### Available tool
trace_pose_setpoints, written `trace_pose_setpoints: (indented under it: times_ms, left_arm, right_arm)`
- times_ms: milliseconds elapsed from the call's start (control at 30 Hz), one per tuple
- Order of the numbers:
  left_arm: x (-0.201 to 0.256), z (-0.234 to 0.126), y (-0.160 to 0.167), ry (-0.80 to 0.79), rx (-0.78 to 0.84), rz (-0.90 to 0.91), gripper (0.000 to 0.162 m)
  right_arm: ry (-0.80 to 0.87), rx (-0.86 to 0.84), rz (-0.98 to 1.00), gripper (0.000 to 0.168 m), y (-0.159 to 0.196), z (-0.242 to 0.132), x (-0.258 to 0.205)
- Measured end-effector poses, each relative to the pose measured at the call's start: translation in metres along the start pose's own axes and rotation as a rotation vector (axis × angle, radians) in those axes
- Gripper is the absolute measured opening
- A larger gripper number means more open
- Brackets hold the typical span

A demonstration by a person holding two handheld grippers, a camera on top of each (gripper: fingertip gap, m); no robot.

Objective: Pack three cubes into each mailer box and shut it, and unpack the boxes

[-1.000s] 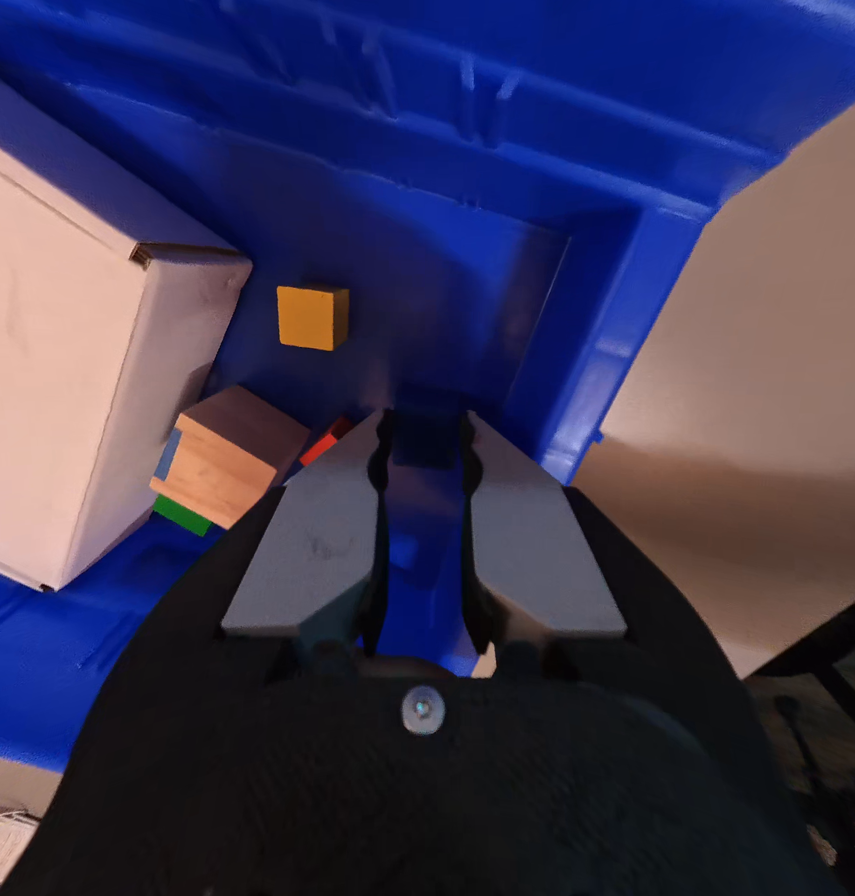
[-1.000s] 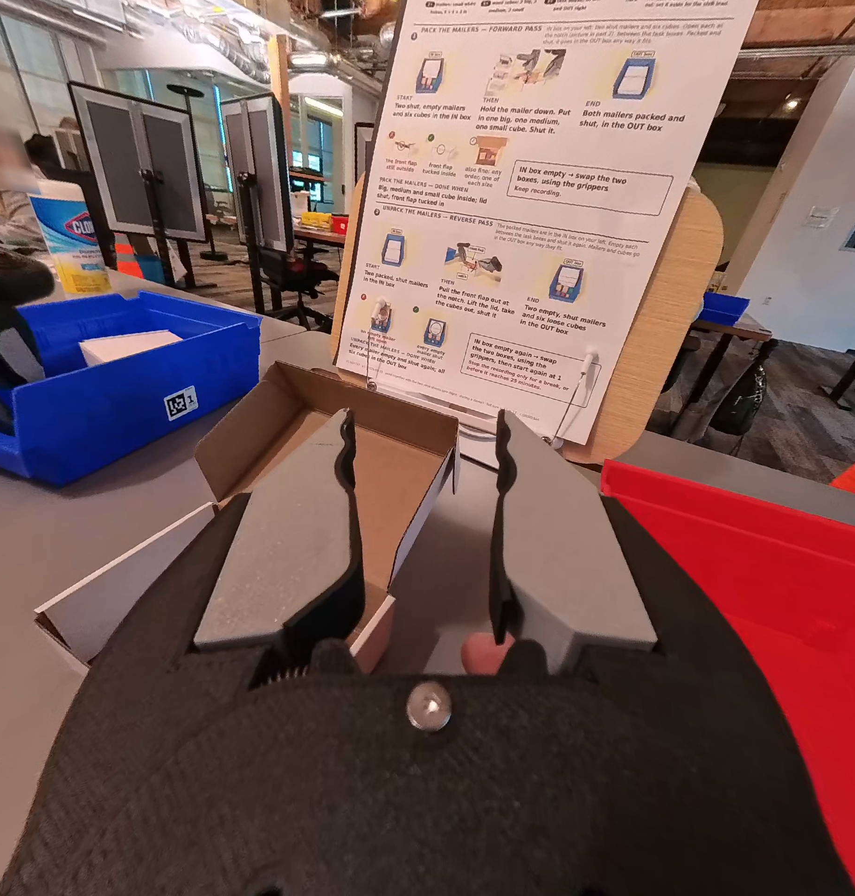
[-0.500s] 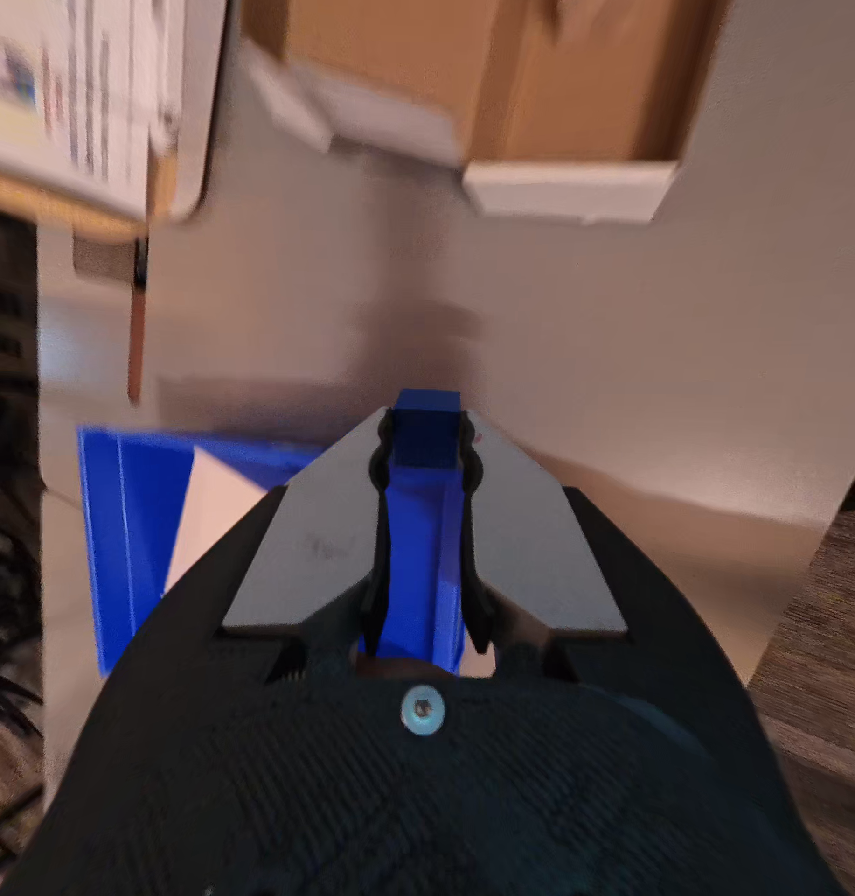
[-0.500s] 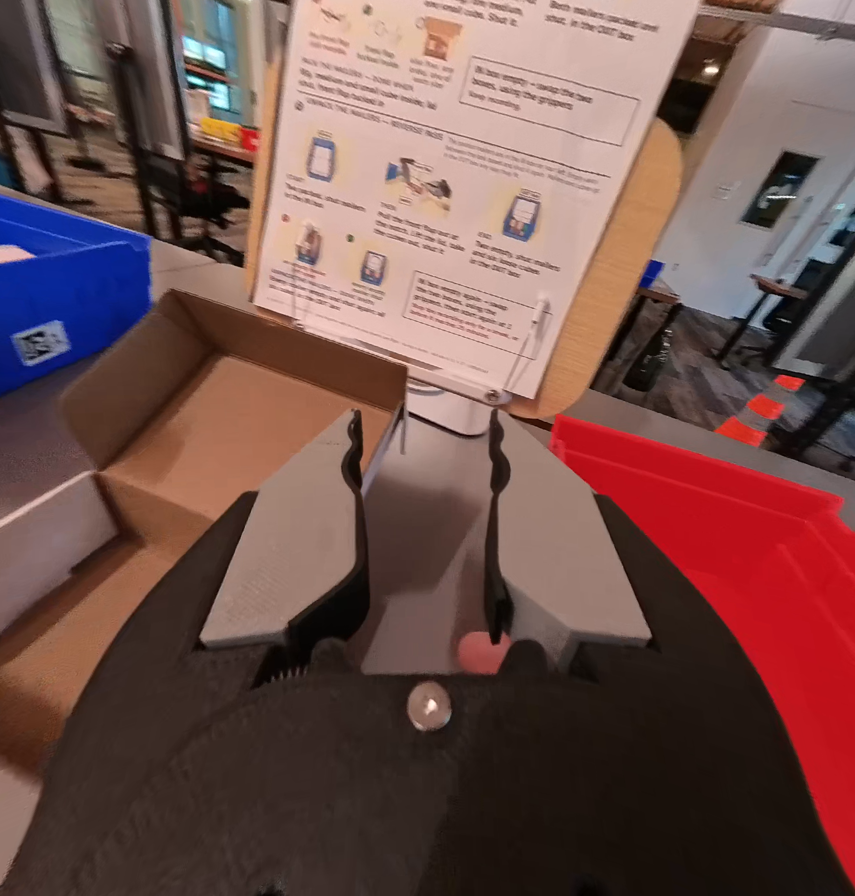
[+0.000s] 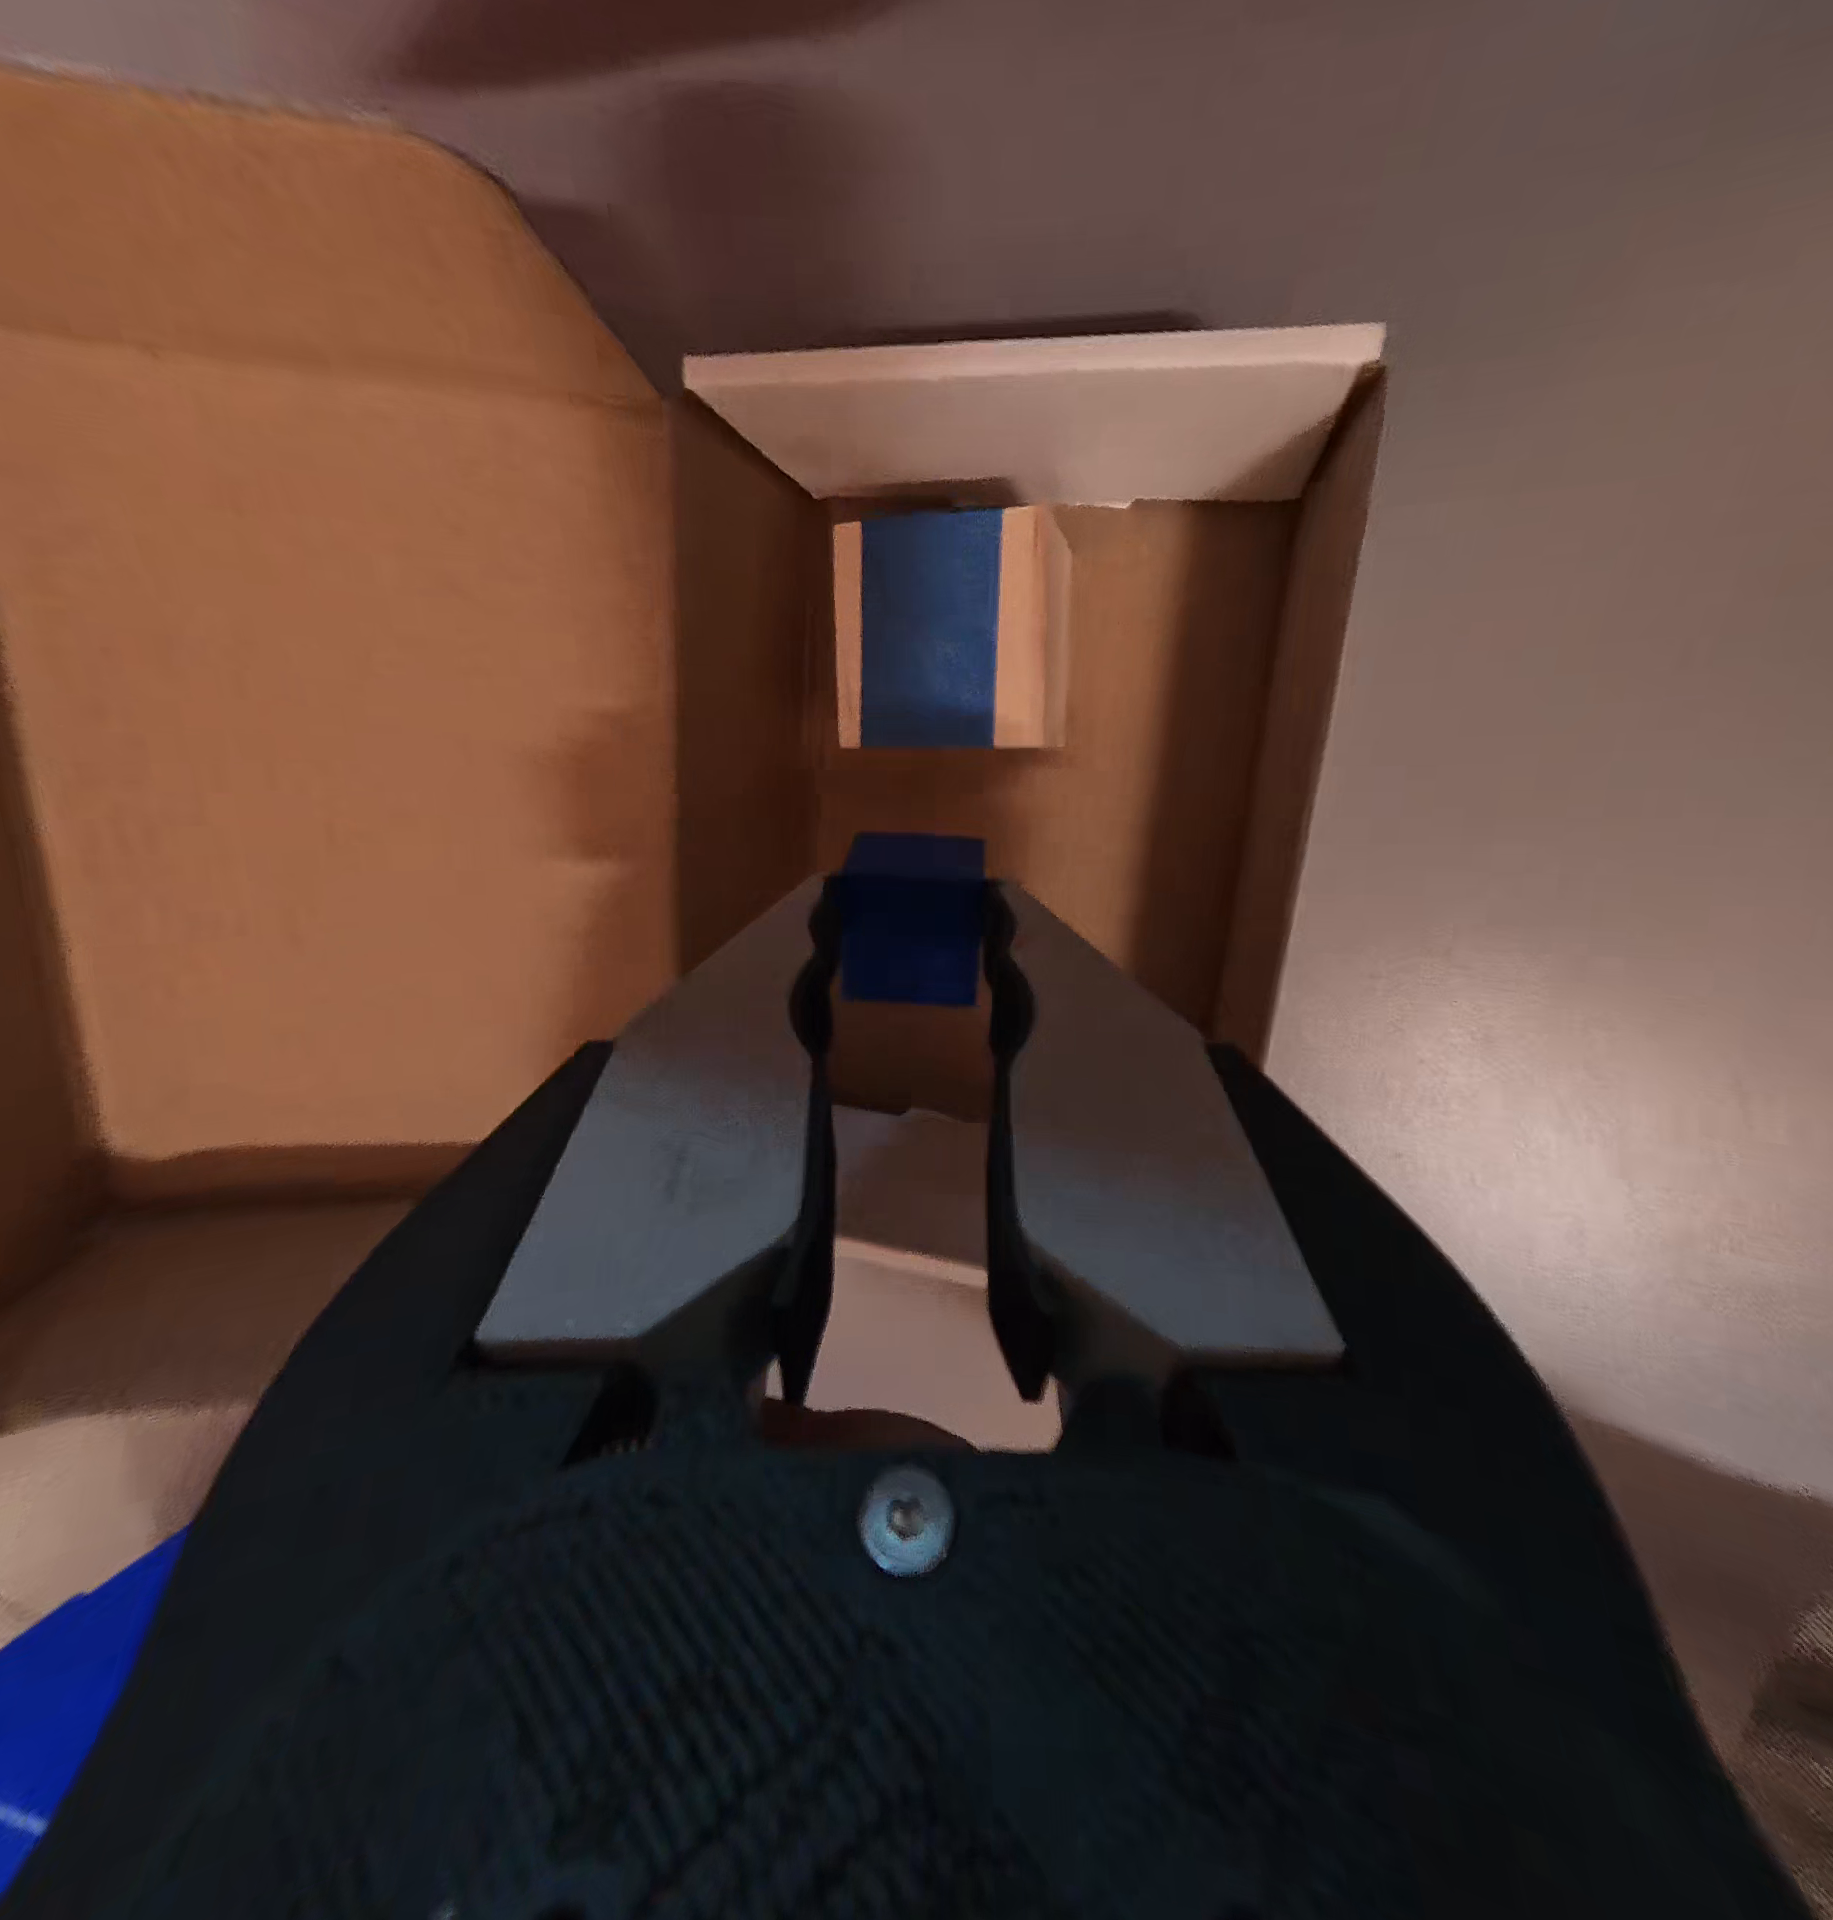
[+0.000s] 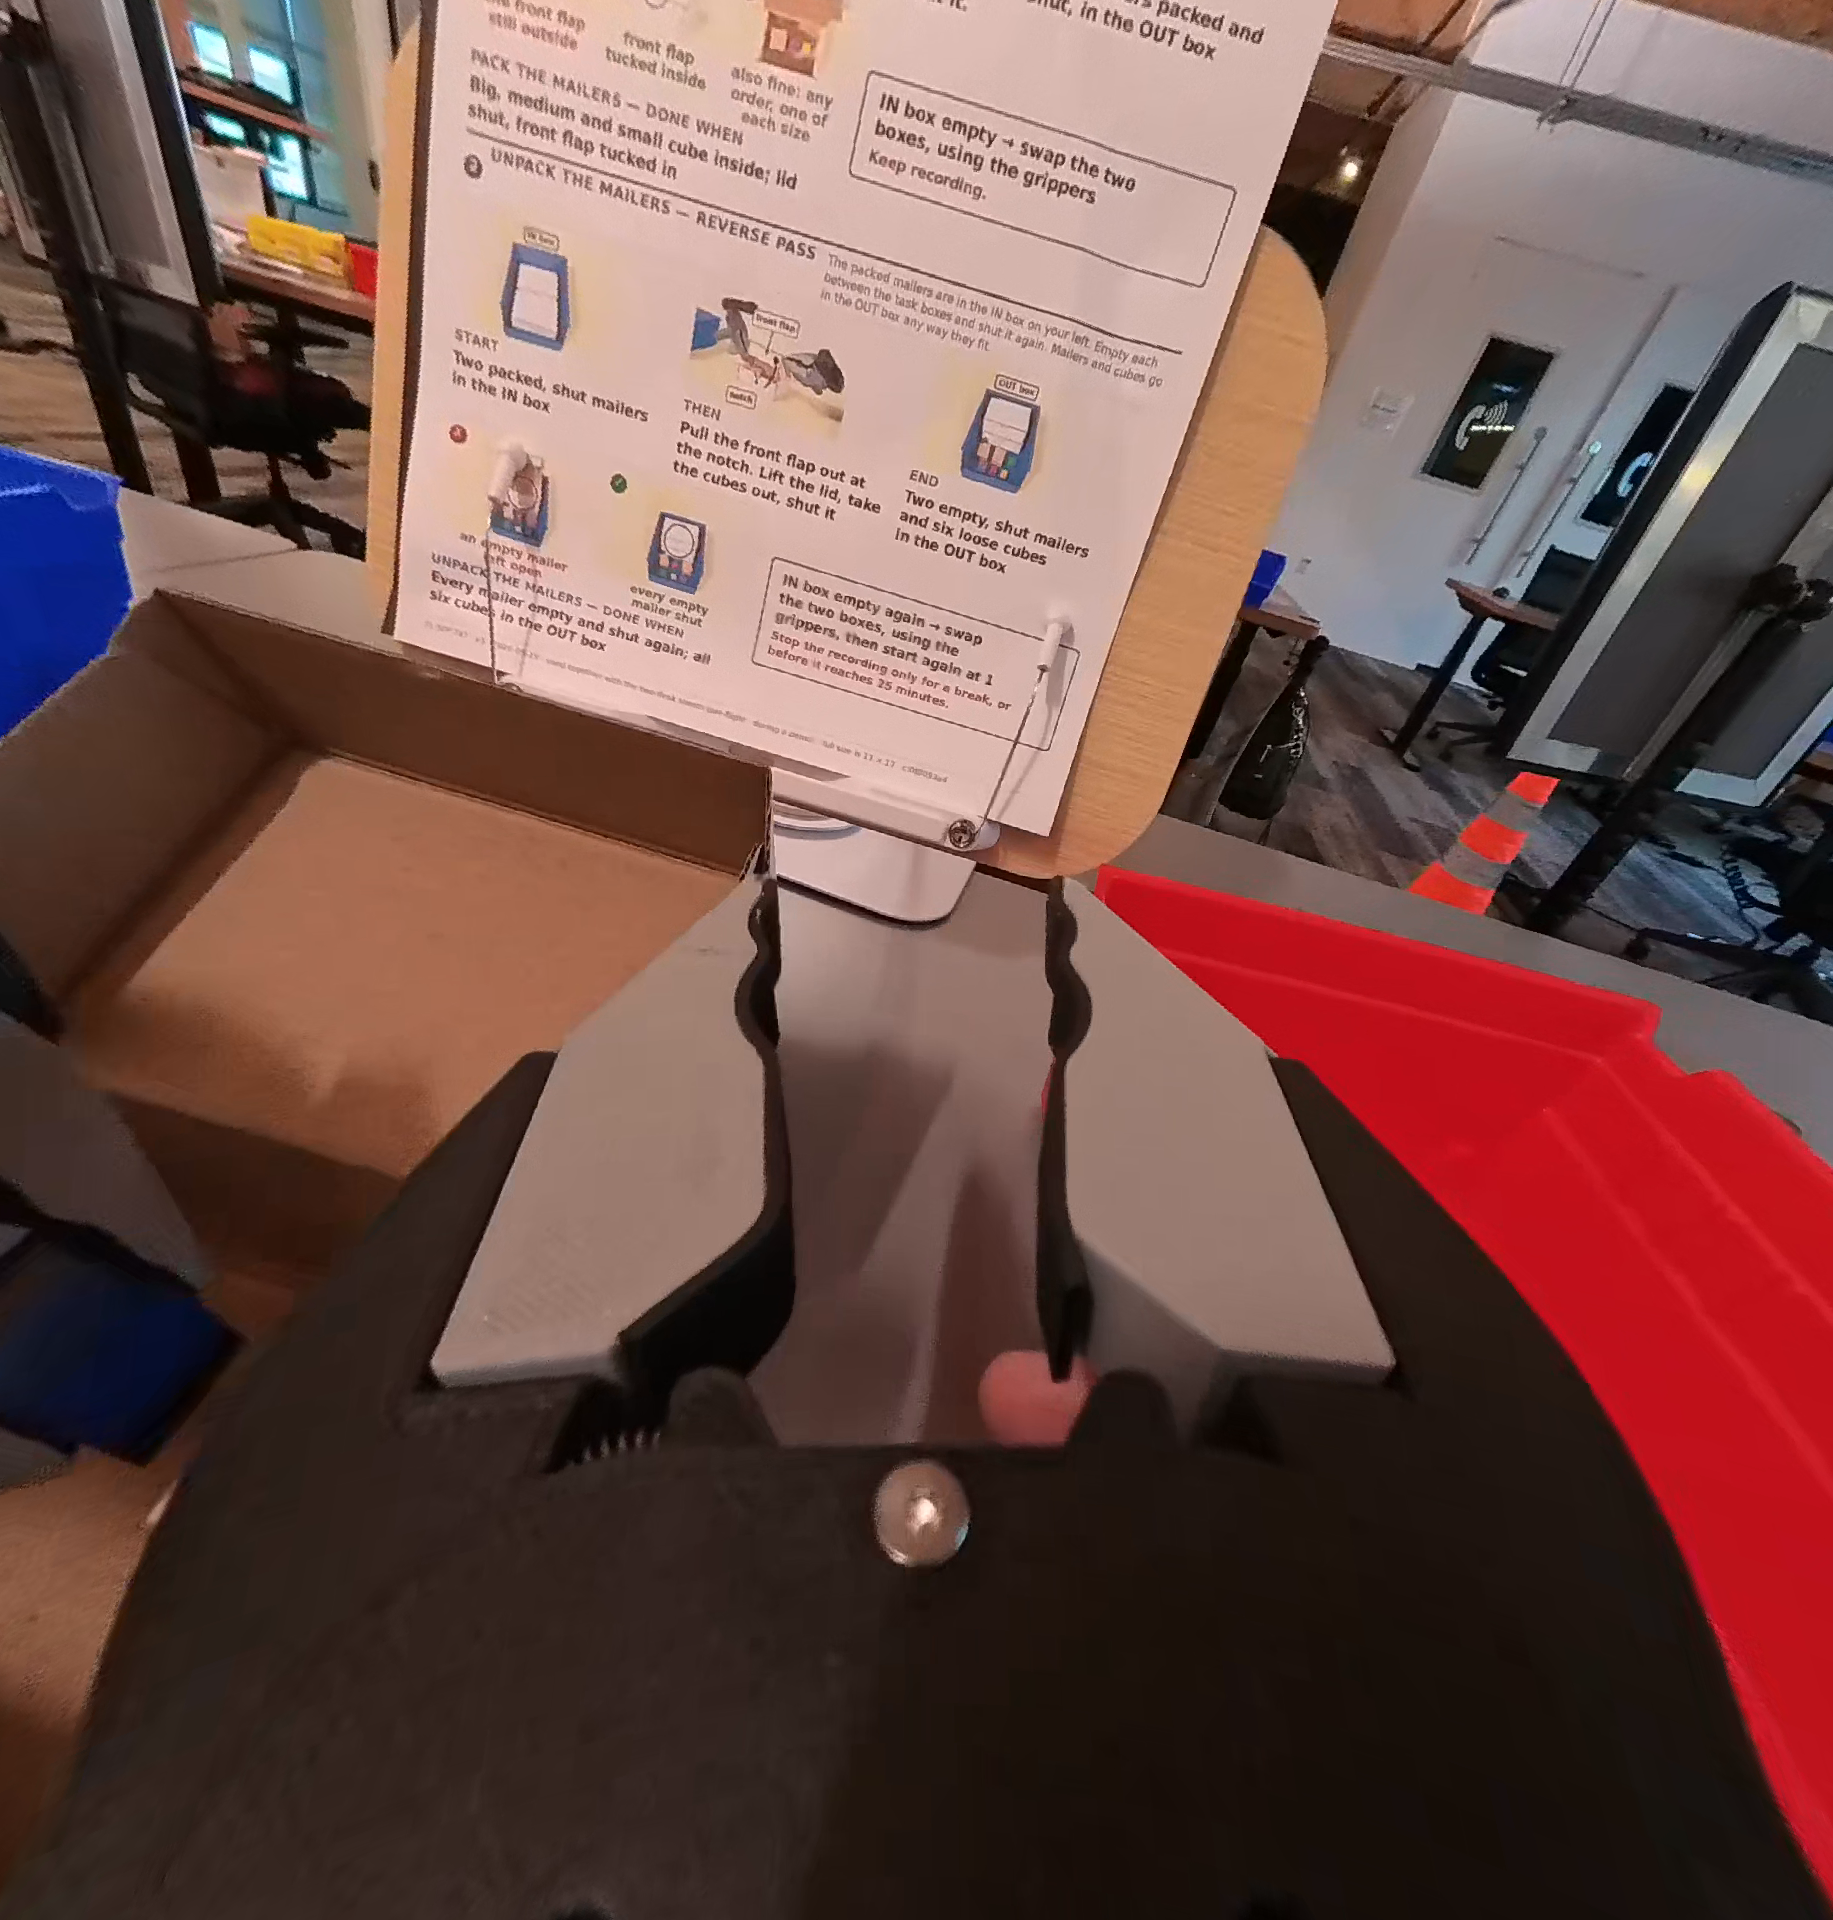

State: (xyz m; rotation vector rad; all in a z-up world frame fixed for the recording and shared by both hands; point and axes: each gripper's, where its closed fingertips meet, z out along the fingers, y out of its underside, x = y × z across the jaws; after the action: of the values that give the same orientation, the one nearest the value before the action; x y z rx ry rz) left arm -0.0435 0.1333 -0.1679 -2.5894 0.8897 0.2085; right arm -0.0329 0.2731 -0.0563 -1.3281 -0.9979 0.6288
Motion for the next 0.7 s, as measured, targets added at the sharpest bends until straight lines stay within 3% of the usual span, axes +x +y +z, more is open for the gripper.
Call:
trace_pose_setpoints:
  times_ms: [33,300,400,567,700]
  left_arm:
    - [0.002,0.005,0.0,0.02,-0.011,-0.001,0.024]
    - [0.008,0.026,0.001,0.063,-0.077,0.042,0.026]
    - [0.005,0.019,0.003,0.041,-0.074,0.032,0.047]
    - [-0.004,-0.024,0.012,-0.028,0.004,-0.029,0.054]
    - [-0.031,-0.078,0.053,-0.142,0.061,-0.191,0.054]
  right_arm:
    - [-0.002,0.003,0.006,0.049,-0.001,-0.001,0.001]
    - [-0.016,0.005,0.026,0.054,-0.003,-0.002,0.003]
    - [-0.025,0.004,0.022,0.056,-0.003,-0.002,0.001]
    - [-0.053,0.005,0.017,0.066,-0.003,-0.003,-0.003]
    - [-0.082,0.011,0.014,0.072,-0.004,-0.006,-0.008]
